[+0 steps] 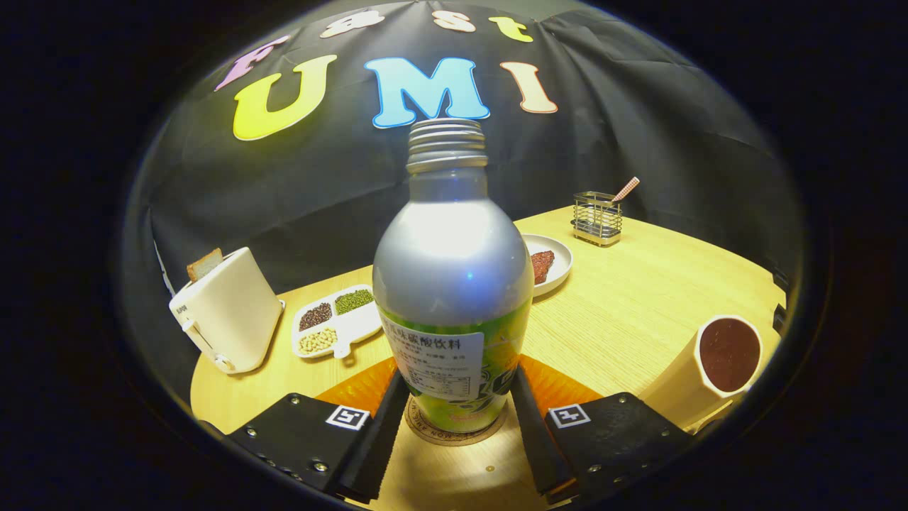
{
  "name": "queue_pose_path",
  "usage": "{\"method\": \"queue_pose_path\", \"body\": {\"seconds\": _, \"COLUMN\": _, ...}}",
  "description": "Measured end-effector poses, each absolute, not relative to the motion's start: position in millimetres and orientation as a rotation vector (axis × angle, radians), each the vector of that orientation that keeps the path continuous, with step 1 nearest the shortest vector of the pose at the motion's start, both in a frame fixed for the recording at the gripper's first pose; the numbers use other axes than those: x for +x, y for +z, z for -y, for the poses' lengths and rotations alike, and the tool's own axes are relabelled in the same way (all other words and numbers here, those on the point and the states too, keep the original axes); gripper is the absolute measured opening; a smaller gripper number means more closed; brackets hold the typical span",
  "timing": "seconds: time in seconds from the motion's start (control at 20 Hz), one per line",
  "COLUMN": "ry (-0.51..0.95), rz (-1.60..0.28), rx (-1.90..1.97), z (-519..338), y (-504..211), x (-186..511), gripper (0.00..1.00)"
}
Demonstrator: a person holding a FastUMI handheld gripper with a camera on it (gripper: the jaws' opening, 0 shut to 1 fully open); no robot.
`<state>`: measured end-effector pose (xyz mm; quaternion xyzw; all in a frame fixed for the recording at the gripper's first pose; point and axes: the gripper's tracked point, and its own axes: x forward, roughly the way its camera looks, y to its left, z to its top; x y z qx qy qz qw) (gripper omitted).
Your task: Take the bottle from table, then pour the juice into the cup, finally place the bottle on the coaster
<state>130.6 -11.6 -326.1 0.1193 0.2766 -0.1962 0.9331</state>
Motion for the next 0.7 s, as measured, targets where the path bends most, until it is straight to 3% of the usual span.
{"method": "queue_pose_path", "body": {"seconds": 0.7, "ry": -0.334, "rz": -0.582, "rx": 0.176, "z": 3, "y": -346, "x": 138, "gripper": 0.81}}
